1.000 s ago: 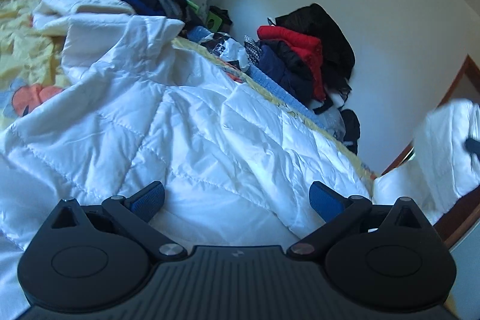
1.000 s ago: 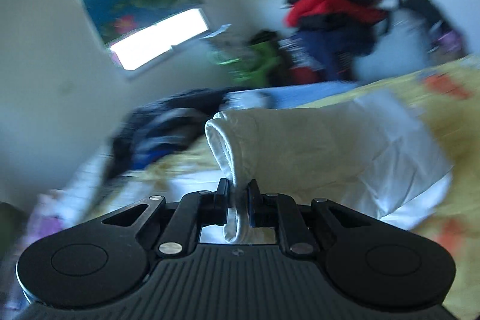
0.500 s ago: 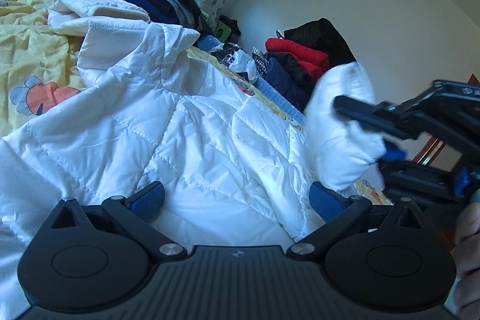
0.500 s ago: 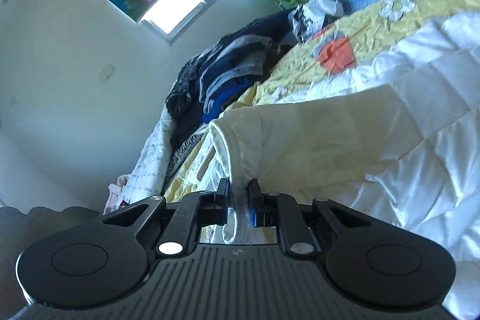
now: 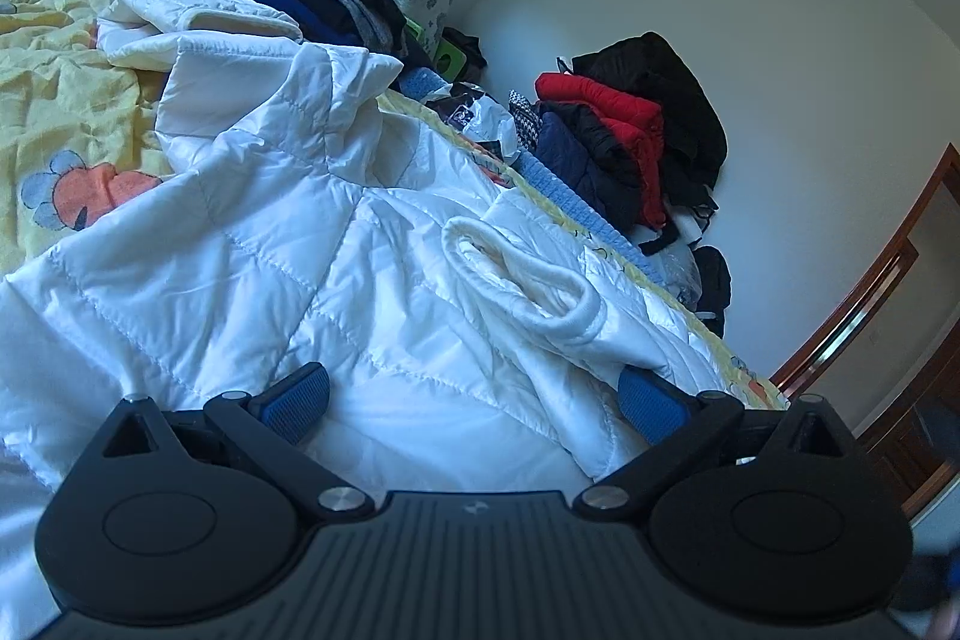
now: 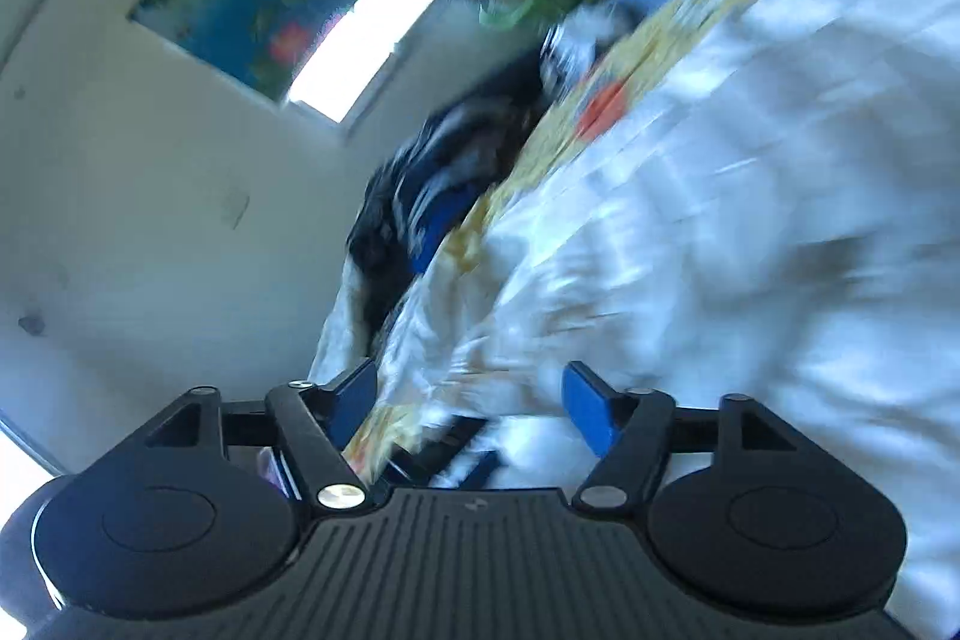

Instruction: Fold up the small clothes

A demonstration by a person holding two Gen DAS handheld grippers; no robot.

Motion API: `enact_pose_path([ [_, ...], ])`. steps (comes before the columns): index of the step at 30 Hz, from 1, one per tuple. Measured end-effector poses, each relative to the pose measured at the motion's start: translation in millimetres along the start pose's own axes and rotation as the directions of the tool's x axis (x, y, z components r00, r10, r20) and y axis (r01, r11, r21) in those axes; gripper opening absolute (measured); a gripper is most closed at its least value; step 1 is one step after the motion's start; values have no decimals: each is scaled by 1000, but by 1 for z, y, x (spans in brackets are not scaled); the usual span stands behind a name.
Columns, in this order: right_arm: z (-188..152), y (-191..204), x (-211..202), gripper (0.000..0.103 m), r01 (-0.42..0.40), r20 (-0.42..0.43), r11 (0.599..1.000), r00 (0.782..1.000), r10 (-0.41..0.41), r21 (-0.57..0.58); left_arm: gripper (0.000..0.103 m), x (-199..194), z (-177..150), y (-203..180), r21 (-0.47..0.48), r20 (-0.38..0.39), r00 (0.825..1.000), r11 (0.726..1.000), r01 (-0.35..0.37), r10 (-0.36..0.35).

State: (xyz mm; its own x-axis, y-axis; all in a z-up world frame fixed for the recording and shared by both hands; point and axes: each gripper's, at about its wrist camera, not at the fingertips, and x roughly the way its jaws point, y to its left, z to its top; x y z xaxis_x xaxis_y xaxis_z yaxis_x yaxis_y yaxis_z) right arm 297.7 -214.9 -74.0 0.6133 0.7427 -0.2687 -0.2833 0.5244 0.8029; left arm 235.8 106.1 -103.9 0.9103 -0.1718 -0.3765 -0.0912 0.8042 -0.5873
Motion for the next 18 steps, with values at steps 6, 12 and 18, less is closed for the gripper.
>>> enact_pose_path([
  [6,-24,-70,-55,83,-81,118,980,991,60,182,103,-32,9,-16,-19,63,996,998,62,-61],
  [12,-46,-79,-41,88,-147,110,986,984,138,76,103,-3,30,-11,-274,-112,976,950,153,-189],
  [18,-42,-91,-49,89,-220,127,967,971,204,126,103,14,28,0,-428,-182,982,903,-37,-46],
])
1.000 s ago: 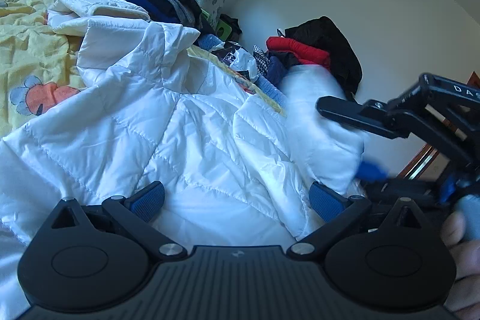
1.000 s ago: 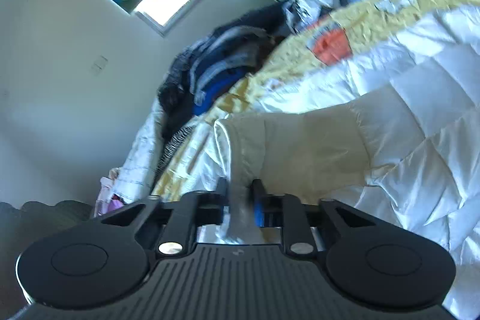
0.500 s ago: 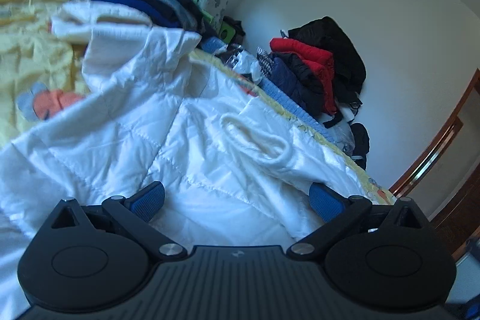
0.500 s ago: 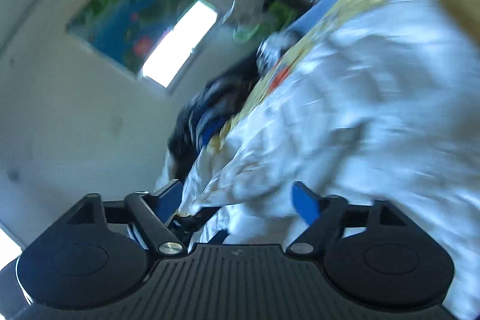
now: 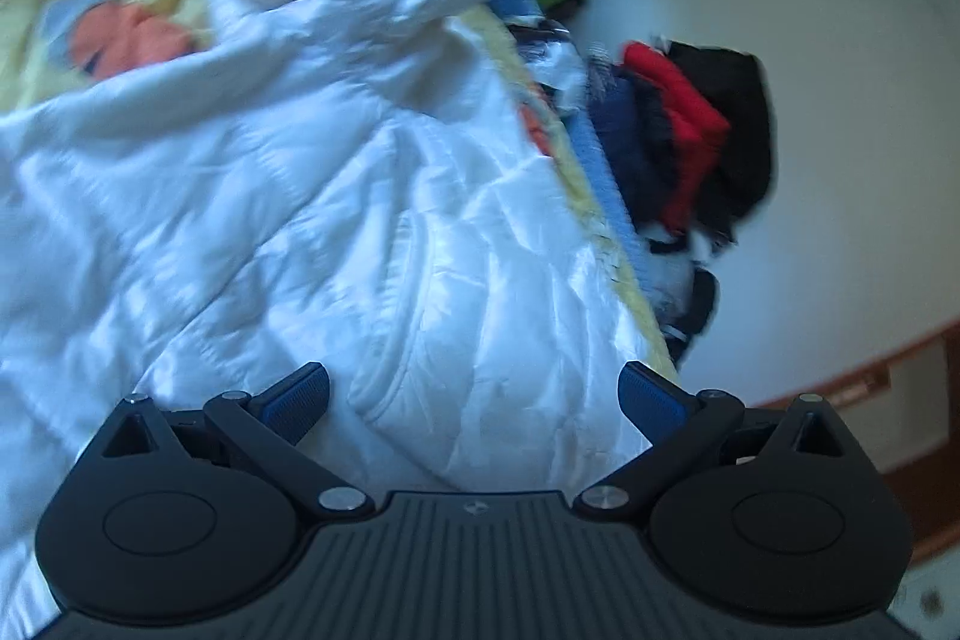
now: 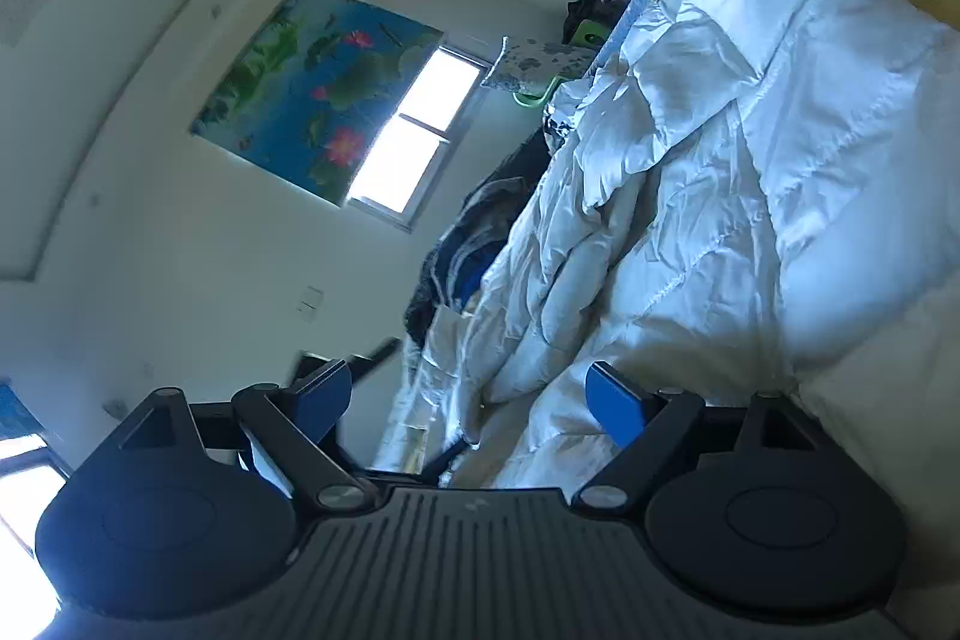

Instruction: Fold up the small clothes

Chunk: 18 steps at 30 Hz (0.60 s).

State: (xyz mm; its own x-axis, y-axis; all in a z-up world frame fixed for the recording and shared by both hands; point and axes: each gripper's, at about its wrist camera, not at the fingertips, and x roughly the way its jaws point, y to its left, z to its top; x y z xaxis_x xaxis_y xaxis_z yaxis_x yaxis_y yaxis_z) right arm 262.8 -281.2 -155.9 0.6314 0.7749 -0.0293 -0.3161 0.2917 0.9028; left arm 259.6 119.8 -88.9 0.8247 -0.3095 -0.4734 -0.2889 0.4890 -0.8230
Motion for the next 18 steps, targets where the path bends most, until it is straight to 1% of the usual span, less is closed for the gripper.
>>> enact_pose_path([
  [1,1,0,0,89,1,-1,1000,1000,-1,-3,103,-1,-3,-2,9,4,1000,1000,21,-21],
  [2,1,0,-2,90,4,-3,1000,1000,-4,-8,103,1,-6,-6,24,-4,1000,999,24,-24],
  [3,1,0,-2,90,5,-5,1000,1000,-5,-14,103,3,-9,-11,44,-6,1000,999,9,-8],
  [4,1,1,1,91,5,-7,1000,1000,-5,-17,102,6,-11,-15,64,12,1000,998,-22,21],
  [6,2,1,-2,91,1,-7,1000,1000,-1,-18,85,8,-14,-18,87,68,993,991,-101,95],
  [7,3,0,2,92,-1,-6,1000,1000,1,-16,65,10,-13,-19,94,74,991,988,-120,113],
  [8,3,1,2,92,-3,-5,1000,1000,3,-14,48,12,-13,-20,98,76,988,985,-139,132],
  [9,4,1,2,92,-6,-4,1000,1000,6,-13,44,15,-12,-22,105,76,986,982,-155,147],
  [10,3,1,1,92,-7,-3,1000,1000,7,-13,42,16,-11,-24,115,74,985,980,-161,153],
  [11,0,-1,0,92,-7,-4,1000,1000,7,-15,38,17,-10,-26,126,77,985,979,-163,154],
  [13,0,0,2,93,-10,-4,1000,1000,10,-15,26,11,-7,-33,157,101,985,975,-156,141],
  [14,0,0,2,93,-12,-4,1000,1000,12,-15,18,4,-8,-37,177,127,985,975,-137,115],
  [16,-1,-1,1,93,-14,-3,1000,1000,14,-14,14,-9,-7,-53,254,188,979,959,-123,75],
  [18,-1,-3,1,93,-15,-3,1000,1000,15,-13,14,-23,-4,-62,291,247,968,949,-122,48],
])
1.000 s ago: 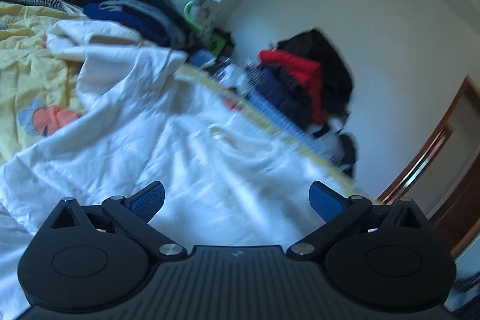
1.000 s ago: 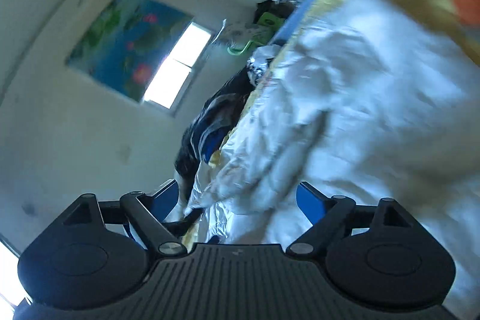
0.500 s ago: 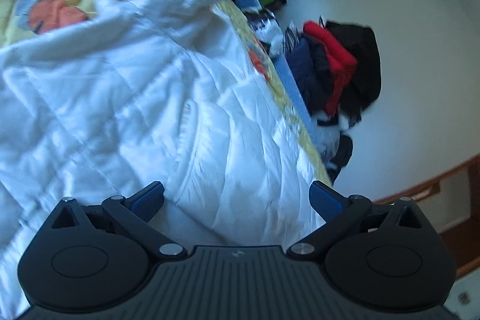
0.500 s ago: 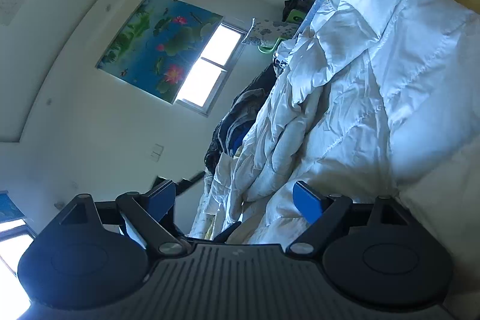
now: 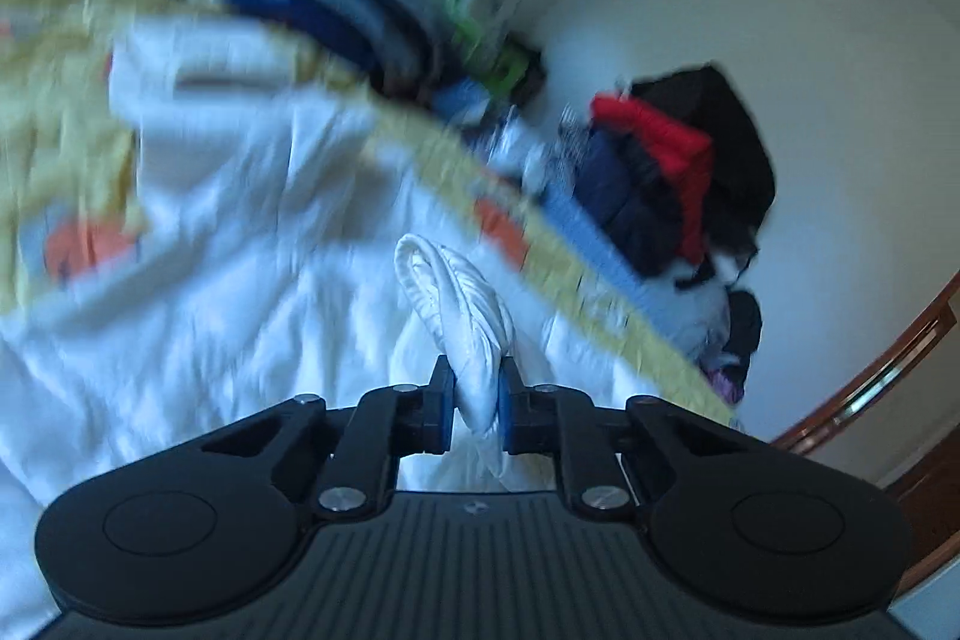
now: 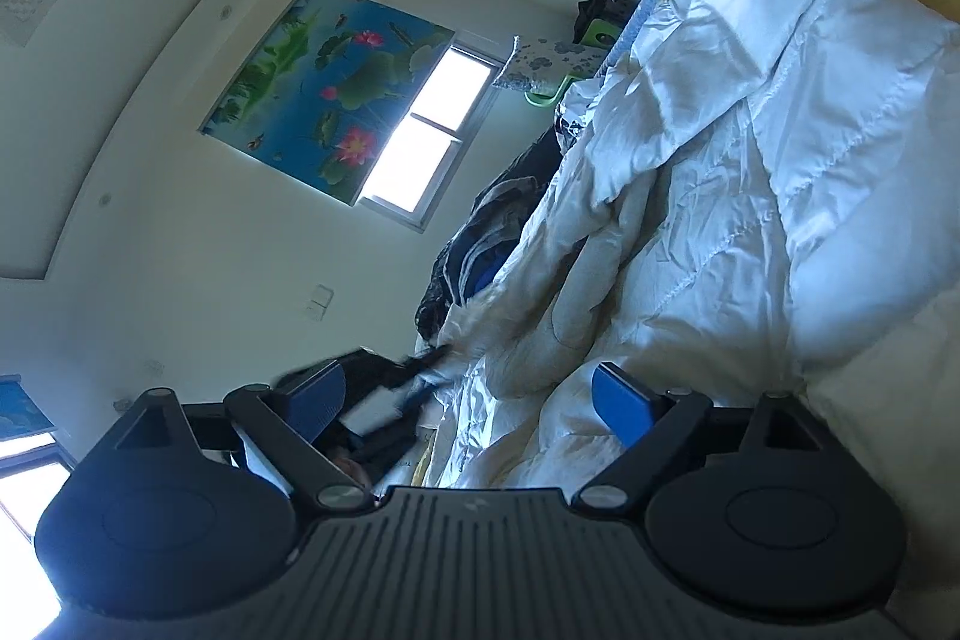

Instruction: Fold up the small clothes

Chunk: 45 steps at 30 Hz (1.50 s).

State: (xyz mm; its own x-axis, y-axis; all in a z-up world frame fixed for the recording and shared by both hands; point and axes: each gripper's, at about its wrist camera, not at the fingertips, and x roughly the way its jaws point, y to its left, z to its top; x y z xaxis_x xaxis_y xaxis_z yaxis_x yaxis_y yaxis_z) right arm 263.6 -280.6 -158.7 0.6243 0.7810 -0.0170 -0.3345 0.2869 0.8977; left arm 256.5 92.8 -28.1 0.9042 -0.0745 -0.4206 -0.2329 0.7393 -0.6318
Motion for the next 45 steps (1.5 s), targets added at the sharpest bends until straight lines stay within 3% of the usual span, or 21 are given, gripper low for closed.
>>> enact_pose_path([
  [2,0,0,-1,93,-2,3,1000,1000,2,4,14,-6,3,4,17,20,1000,1000,-1,0],
  [10,1,-4,-2,93,-8,4,1000,1000,8,9,14,33,-26,51,31,-95,984,988,-149,152],
  [15,2,-6,-2,93,-13,6,1000,1000,13,15,16,40,-45,53,133,-62,992,986,-97,106],
  [18,4,-1,-3,91,32,-6,999,999,-32,18,30,36,-45,63,71,-58,998,997,-19,23],
  [21,20,32,2,92,91,-20,996,996,-91,-25,44,33,-45,74,11,-57,997,998,57,-56],
  [23,41,61,11,95,63,-5,990,998,-64,-127,57,32,-45,70,33,-56,996,997,74,-72],
  [24,56,76,20,101,56,7,981,998,-56,-185,60,32,-46,66,55,-57,996,996,77,-74],
  [26,84,87,41,102,87,21,964,996,-84,-253,65,34,-47,59,98,-60,996,993,67,-62],
  [27,101,85,55,102,136,20,955,991,-135,-263,65,35,-48,57,109,-61,997,992,61,-54],
  [29,132,72,79,101,286,48,925,958,-283,-250,65,35,-48,55,121,-64,997,991,53,-46],
  [32,161,42,99,98,473,99,843,881,-463,-257,65,36,-48,52,140,-66,997,989,44,-35],
  [34,170,19,105,98,540,77,815,840,-537,-210,65,38,-48,51,147,-67,997,988,42,-33],
  [37,170,-17,106,92,599,9,788,797,-604,-142,67,39,-47,50,156,-72,997,987,46,-35],
  [41,164,-33,94,90,548,50,826,836,-547,-130,67,41,-47,49,166,-74,997,985,43,-31],
  [43,162,-32,96,91,545,52,823,837,-544,-161,67,42,-47,47,180,-74,997,983,35,-22],
  [45,160,-26,96,93,562,52,807,825,-563,-178,67,42,-47,47,184,-72,997,982,32,-19],
])
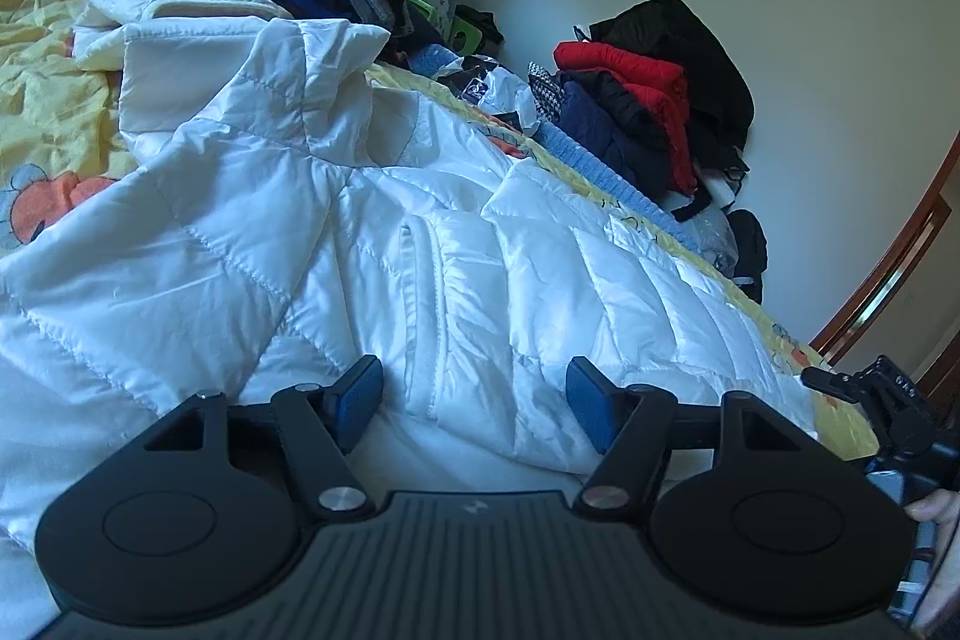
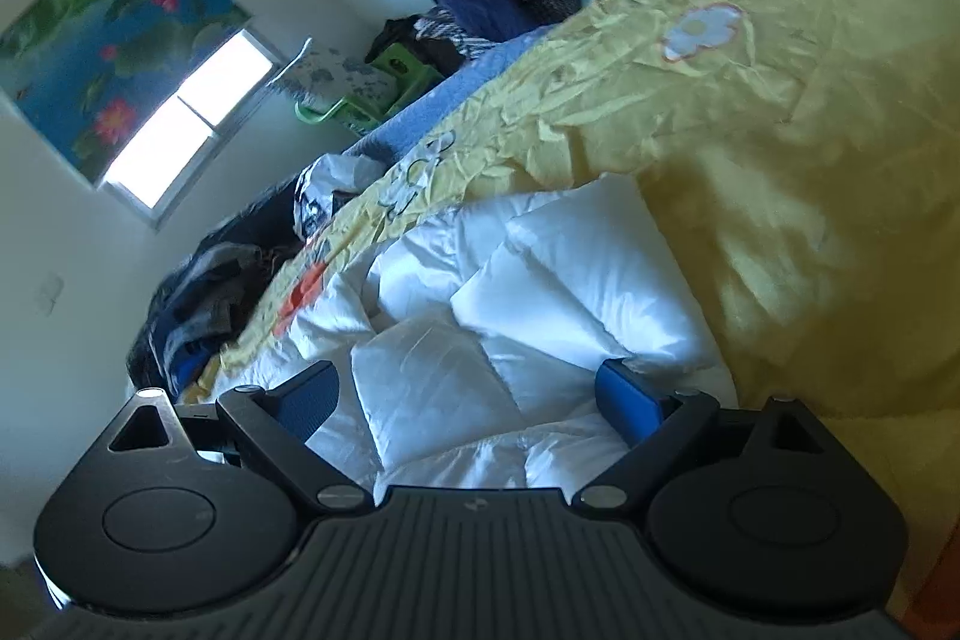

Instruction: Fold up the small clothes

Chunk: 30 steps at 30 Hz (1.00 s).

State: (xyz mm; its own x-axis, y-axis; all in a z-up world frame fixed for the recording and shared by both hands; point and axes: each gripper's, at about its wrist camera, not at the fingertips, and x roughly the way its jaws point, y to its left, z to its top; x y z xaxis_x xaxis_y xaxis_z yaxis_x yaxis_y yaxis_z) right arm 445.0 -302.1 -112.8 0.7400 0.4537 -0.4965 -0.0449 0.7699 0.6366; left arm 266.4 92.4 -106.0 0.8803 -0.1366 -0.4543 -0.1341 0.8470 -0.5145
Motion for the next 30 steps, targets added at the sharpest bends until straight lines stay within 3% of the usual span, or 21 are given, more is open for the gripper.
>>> enact_pose_path([
  [1,-1,5,-8,94,18,11,1000,1000,-18,19,67,0,0,0,-1,1,1000,1000,0,0],
  [2,-5,10,-23,93,-17,49,999,999,15,46,67,-1,0,0,-2,3,1000,1000,-1,1],
  [3,-19,15,-44,94,-133,109,989,986,126,62,68,-1,0,0,-1,5,1000,1000,-4,4],
  [5,-43,18,-76,103,-327,166,942,936,311,77,68,-1,-1,0,-2,7,1000,1000,-5,5],
  [6,-62,21,-89,102,-363,175,929,921,347,70,69,-1,-1,0,-5,7,1000,1000,-2,2],
  [9,-105,30,-103,102,-221,147,974,963,225,-40,72,-1,0,-1,2,5,1000,1000,0,0],
  [11,-118,27,-99,102,-166,123,983,977,174,-73,72,-4,1,-3,12,-3,1000,1000,-13,13],
  [14,-124,23,-99,103,-164,126,984,977,171,-62,76,-22,10,-1,-3,-14,999,999,-48,48],
  [17,-124,22,-96,103,-167,120,984,977,174,-63,89,-49,43,27,-167,68,998,986,25,-14],
  [19,-124,22,-97,103,-178,126,982,975,184,-58,96,-60,79,56,-306,124,992,951,34,5],
  [22,-125,18,-97,103,-195,139,980,970,199,-46,97,-56,129,110,-480,155,987,876,36,44],
  [27,-125,12,-97,103,-211,154,977,965,213,-34,96,-18,165,182,-660,69,991,750,-39,112],
  [28,-126,13,-99,103,-214,158,976,964,216,-31,96,-15,167,186,-653,94,989,757,-27,116],
  [30,-126,12,-99,103,-218,165,976,962,219,-25,96,-4,176,186,-590,108,988,807,-25,110],
])
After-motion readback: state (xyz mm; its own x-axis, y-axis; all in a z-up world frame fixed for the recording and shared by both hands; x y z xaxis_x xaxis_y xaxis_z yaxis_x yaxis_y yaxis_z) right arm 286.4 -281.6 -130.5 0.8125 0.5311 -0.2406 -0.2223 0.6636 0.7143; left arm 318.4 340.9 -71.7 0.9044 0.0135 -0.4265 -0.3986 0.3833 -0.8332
